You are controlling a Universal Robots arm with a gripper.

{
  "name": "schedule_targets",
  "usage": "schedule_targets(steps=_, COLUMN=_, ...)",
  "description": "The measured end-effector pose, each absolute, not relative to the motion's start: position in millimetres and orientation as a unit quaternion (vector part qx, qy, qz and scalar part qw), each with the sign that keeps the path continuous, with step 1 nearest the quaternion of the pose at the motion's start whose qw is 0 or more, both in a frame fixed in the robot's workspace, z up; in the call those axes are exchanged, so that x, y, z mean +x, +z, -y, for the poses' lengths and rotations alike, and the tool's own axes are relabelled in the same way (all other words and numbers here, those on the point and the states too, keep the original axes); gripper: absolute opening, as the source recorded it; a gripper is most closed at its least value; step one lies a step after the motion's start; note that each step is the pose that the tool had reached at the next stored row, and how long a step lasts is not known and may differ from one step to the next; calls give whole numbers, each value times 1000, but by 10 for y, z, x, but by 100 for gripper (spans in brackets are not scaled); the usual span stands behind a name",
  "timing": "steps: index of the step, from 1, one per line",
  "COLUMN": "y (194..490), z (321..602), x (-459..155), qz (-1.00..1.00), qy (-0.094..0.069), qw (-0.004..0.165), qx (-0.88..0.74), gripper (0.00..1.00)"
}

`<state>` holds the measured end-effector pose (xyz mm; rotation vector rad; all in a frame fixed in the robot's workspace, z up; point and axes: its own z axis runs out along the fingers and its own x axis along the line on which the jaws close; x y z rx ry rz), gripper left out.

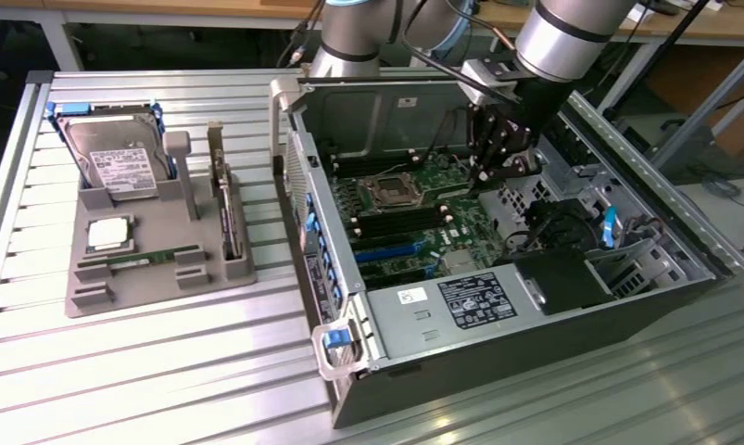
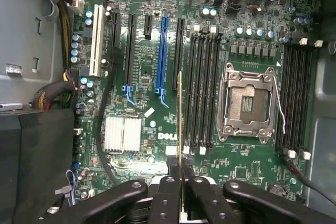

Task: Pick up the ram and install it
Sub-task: 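Insert the ram into the slot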

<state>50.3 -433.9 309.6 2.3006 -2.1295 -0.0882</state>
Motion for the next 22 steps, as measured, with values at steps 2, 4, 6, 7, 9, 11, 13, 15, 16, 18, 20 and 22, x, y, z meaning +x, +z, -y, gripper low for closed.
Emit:
schedule_targets(steps=2, y=3093, z=4339, x=479, qz=681, qy=-28, qw=3, qx=732, gripper=13)
schedule_targets(steps=4, y=3088, z=4333, x=460, qz=687, qy=-28, qw=2, qx=726, gripper=13)
schedule_targets(steps=6, y=3088, z=4282, x=450, qz=687, qy=-28, qw=2, qx=726, gripper=13)
schedule_targets(steps=7, y=3087, z=4272, x=447, qz=687, qy=-28, qw=2, qx=726, gripper=13)
schedule_targets(steps=9, y=3087, z=4251, x=435, qz=687, qy=-28, qw=2, qx=726, gripper=13)
schedule_targets(steps=11, y=3087, z=4249, x=419, qz=687, qy=-28, qw=2, qx=726, gripper=13)
schedule_targets(steps=13, y=3084, z=4249, x=405, qz=687, qy=-28, qw=2, qx=726, gripper=13)
schedule_targets(steps=15, y=3077, z=4249, x=394, qz=687, qy=-28, qw=2, qx=726, gripper=13)
schedule_targets(steps=16, y=3073, z=4249, x=390, qz=687, qy=-28, qw=2, qx=726, gripper=13)
schedule_targets(steps=18, y=3065, z=4249, x=383, qz=687, qy=-28, qw=2, qx=726, gripper=13)
schedule_targets(steps=20, y=3056, z=4249, x=377, qz=687, qy=-28, qw=2, qx=726, gripper=13)
schedule_targets(steps=22, y=3049, z=4249, x=371, qz=687, qy=-28, qw=2, qx=726, gripper=13)
